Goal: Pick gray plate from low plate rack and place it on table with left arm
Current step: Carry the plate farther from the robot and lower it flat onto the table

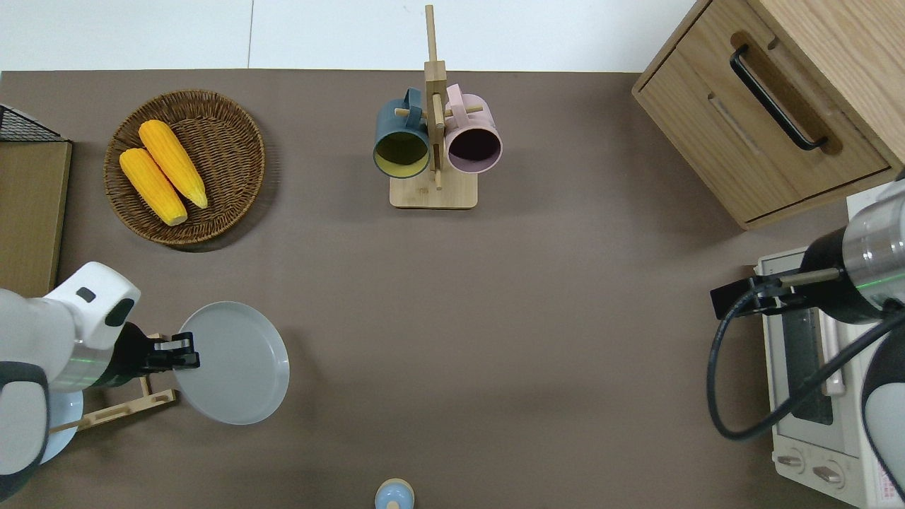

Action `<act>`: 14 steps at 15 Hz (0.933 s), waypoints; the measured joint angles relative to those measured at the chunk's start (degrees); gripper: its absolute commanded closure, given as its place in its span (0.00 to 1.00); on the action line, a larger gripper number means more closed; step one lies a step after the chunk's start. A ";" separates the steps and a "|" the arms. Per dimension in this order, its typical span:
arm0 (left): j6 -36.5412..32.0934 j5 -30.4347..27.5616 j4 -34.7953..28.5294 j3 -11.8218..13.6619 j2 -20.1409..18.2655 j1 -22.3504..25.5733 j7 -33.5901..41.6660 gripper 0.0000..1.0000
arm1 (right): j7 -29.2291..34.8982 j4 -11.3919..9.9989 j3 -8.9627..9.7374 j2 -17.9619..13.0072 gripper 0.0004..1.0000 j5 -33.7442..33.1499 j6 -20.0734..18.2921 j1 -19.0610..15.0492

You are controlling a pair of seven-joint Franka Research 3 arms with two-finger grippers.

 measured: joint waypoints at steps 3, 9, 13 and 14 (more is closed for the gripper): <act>9.17 -0.93 -7.26 -2.19 -0.43 0.01 -0.11 1.00 | 0.00 0.00 0.00 0.00 0.01 0.00 0.00 0.00; 14.27 -1.54 -12.11 -3.31 -1.20 0.51 -0.44 0.23 | 0.00 0.00 0.00 0.00 0.01 0.00 0.00 0.00; 14.58 -0.04 -12.96 -3.21 -1.17 1.59 -0.33 0.18 | 0.00 0.00 0.00 0.00 0.01 0.00 0.00 0.00; 14.57 0.42 -12.99 -3.23 -1.18 1.59 -0.33 0.16 | 0.00 0.00 0.00 0.00 0.01 0.00 0.00 0.00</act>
